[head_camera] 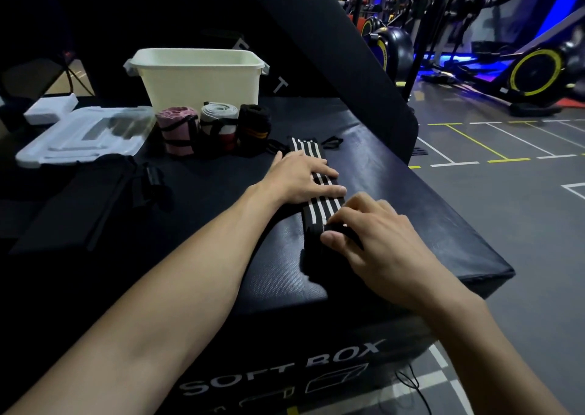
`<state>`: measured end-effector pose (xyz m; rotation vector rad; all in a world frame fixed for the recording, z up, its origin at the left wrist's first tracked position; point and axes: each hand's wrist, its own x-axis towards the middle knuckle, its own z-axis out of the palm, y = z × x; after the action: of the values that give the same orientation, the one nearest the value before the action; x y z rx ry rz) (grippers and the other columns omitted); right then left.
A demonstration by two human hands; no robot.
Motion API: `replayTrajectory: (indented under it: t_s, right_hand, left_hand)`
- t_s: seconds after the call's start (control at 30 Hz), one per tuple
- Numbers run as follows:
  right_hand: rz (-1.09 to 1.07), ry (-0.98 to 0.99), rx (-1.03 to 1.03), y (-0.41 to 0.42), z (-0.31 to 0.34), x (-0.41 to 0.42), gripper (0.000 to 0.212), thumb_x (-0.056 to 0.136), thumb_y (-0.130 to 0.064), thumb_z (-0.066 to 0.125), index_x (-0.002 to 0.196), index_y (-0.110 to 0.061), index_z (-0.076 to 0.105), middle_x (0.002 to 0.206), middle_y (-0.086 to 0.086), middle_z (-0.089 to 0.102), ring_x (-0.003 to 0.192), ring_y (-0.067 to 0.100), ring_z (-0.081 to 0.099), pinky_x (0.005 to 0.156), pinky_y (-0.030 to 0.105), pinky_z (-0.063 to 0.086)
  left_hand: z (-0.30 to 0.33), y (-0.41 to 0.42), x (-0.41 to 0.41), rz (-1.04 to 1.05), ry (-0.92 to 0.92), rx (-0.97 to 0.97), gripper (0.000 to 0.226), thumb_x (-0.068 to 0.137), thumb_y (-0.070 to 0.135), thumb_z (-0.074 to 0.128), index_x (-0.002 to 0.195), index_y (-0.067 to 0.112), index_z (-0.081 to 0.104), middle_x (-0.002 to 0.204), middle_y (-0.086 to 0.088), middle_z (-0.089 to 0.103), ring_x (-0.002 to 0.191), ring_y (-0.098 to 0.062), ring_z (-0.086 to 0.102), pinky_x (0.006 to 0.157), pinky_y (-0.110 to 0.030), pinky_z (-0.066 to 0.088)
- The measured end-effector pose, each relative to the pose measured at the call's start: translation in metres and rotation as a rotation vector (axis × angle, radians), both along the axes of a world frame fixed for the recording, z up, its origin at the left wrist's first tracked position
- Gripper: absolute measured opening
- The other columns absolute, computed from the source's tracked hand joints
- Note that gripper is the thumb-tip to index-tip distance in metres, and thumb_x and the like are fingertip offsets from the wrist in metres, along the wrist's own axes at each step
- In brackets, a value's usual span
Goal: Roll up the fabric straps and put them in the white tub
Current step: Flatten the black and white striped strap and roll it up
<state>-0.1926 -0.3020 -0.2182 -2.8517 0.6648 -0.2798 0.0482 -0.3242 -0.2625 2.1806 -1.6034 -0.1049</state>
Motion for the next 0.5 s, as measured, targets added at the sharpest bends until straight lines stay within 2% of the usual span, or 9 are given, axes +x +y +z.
replayTrajectory:
  t_s: [0.07, 0.17, 0.23, 0.33, 0.43, 0.5]
  right_hand:
    - [-0.001, 0.034, 0.017, -0.003, 0.001, 0.004, 0.034, 0.102, -0.052, 0.040, 0.119, -0.034, 0.062, 0.116, -0.011, 0.051, 0.110, 0.020, 0.047, 0.090, 0.043, 0.041]
    - [0.019, 0.074, 0.029, -0.008, 0.001, 0.012, 0.035, 0.104, -0.048, 0.035, 0.112, -0.030, 0.064, 0.109, -0.009, 0.054, 0.109, 0.022, 0.051, 0.089, 0.045, 0.043]
    - [0.032, 0.096, 0.043, -0.013, 0.000, 0.018, 0.033, 0.106, -0.045, 0.034, 0.097, -0.029, 0.061, 0.098, -0.011, 0.050, 0.102, 0.021, 0.052, 0.088, 0.045, 0.043]
    - [0.035, 0.055, 0.127, -0.020, -0.001, 0.025, 0.038, 0.107, -0.043, 0.034, 0.073, -0.030, 0.045, 0.081, -0.012, 0.047, 0.088, 0.020, 0.051, 0.088, 0.050, 0.045]
    - [0.028, 0.042, 0.190, -0.025, -0.004, 0.028, 0.035, 0.106, -0.044, 0.036, 0.079, -0.027, 0.049, 0.084, -0.012, 0.052, 0.095, 0.022, 0.056, 0.091, 0.050, 0.044]
    - [0.034, -0.017, 0.216, -0.026, -0.007, 0.030, 0.020, 0.105, -0.044, 0.041, 0.100, -0.033, 0.057, 0.101, -0.014, 0.058, 0.106, 0.019, 0.057, 0.094, 0.050, 0.044]
  left_hand:
    - [0.002, 0.001, -0.001, 0.002, 0.028, 0.039, 0.062, 0.077, 0.086, 0.054, 0.129, 0.053, 0.063, 0.156, 0.018, 0.045, 0.155, -0.023, 0.020, 0.123, -0.061, 0.004]
    - [0.003, 0.000, -0.002, 0.021, 0.001, 0.052, 0.057, 0.083, 0.081, 0.054, 0.131, 0.053, 0.061, 0.157, 0.018, 0.044, 0.156, -0.023, 0.018, 0.124, -0.059, 0.004]
    - [0.003, 0.000, -0.003, 0.060, -0.047, 0.033, 0.066, 0.079, 0.085, 0.054, 0.136, 0.051, 0.058, 0.158, 0.016, 0.044, 0.153, -0.024, 0.021, 0.124, -0.055, 0.011]
    - [0.007, 0.004, -0.006, 0.160, -0.045, 0.003, 0.087, 0.070, 0.091, 0.056, 0.143, 0.043, 0.053, 0.156, 0.014, 0.043, 0.145, -0.027, 0.028, 0.119, -0.048, 0.024]
    - [0.009, 0.006, -0.010, 0.205, -0.037, 0.020, 0.090, 0.067, 0.092, 0.057, 0.141, 0.040, 0.056, 0.154, 0.013, 0.044, 0.138, -0.026, 0.035, 0.111, -0.045, 0.028]
    - [0.010, 0.006, -0.011, 0.207, -0.030, 0.019, 0.085, 0.070, 0.091, 0.057, 0.140, 0.042, 0.058, 0.155, 0.013, 0.044, 0.138, -0.025, 0.035, 0.111, -0.043, 0.026]
